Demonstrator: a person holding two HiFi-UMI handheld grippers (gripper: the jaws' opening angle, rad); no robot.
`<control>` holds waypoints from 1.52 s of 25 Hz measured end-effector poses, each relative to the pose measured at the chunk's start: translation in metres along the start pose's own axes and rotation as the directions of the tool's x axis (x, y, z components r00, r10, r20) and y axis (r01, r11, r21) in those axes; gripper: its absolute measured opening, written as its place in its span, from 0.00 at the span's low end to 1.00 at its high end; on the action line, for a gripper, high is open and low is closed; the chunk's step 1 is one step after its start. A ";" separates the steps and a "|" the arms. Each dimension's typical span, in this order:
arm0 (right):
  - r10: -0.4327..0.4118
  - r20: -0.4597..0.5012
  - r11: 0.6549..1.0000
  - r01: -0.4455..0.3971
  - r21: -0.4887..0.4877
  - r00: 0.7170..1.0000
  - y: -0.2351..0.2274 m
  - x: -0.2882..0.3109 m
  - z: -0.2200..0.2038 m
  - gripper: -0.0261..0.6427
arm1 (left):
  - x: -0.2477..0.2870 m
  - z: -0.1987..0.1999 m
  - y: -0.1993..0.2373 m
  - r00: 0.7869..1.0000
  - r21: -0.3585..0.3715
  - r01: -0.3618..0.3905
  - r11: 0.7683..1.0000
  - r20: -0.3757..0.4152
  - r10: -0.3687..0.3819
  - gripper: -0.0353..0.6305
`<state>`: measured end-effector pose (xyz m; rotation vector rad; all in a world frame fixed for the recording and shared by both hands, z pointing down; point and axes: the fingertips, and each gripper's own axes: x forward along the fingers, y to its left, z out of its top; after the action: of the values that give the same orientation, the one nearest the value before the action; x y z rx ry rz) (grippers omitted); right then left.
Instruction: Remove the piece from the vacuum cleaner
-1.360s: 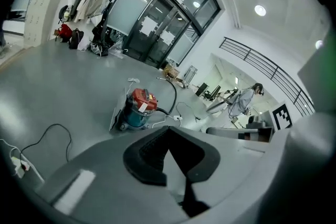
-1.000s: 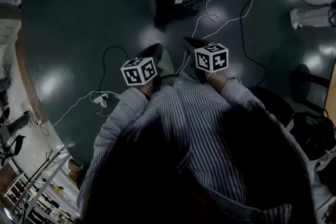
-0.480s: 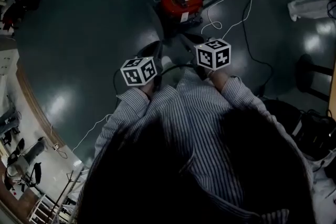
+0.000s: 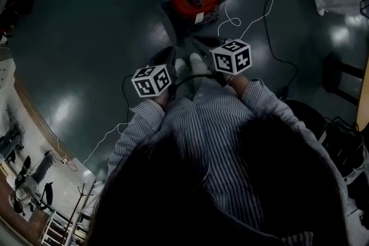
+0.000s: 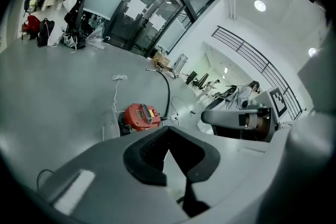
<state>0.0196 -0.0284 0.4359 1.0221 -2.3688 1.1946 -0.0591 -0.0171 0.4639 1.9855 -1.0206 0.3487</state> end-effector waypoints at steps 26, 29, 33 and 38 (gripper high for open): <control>0.008 -0.373 1.000 -0.001 0.021 0.928 -0.138 0.148 -0.130 0.04 | 0.156 -0.146 0.139 0.965 -0.213 -0.156 0.964 -0.241 0.103 0.11; 0.009 -0.374 0.999 0.004 0.035 0.927 -0.154 0.163 -0.146 0.04 | 0.173 -0.161 0.150 0.964 -0.222 -0.176 0.959 -0.234 0.123 0.16; 0.016 -0.374 0.997 0.011 0.070 0.927 -0.167 0.177 -0.170 0.04 | 0.185 -0.175 0.170 0.954 -0.201 -0.241 0.950 -0.231 0.193 0.25; 0.023 -0.364 0.991 0.027 0.131 0.931 -0.173 0.186 -0.197 0.04 | 0.199 -0.184 0.191 0.945 -0.163 -0.271 0.949 -0.234 0.229 0.29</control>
<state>0.0016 -0.0289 0.7571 0.7584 -2.0212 1.4203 -0.0574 -0.0345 0.7949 1.6087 -1.1263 0.5660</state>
